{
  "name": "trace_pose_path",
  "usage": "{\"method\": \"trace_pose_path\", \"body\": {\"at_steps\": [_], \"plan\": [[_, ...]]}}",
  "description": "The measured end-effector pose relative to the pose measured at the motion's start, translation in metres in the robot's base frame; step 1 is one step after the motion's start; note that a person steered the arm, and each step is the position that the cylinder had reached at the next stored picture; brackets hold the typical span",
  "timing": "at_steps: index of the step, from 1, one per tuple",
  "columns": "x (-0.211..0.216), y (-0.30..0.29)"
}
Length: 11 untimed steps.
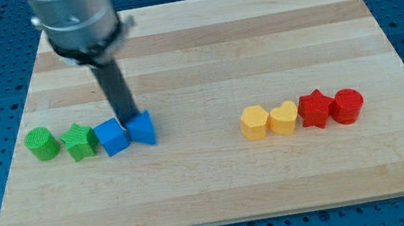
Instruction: Move yellow hexagon up a bit
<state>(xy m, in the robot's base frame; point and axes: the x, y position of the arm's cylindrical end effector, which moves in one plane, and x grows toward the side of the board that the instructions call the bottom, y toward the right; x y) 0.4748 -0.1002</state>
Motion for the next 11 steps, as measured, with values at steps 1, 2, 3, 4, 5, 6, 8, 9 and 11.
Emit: {"method": "trace_pose_path", "body": {"at_steps": [1,2,3,4,5,6,8,9,11], "plan": [[0.001,0.018],[0.050,0.019],[0.063,0.027],[0.078,0.060],[0.078,0.091],[0.078,0.118],[0.067,0.142],[0.049,0.144],[-0.078,0.152]]}}
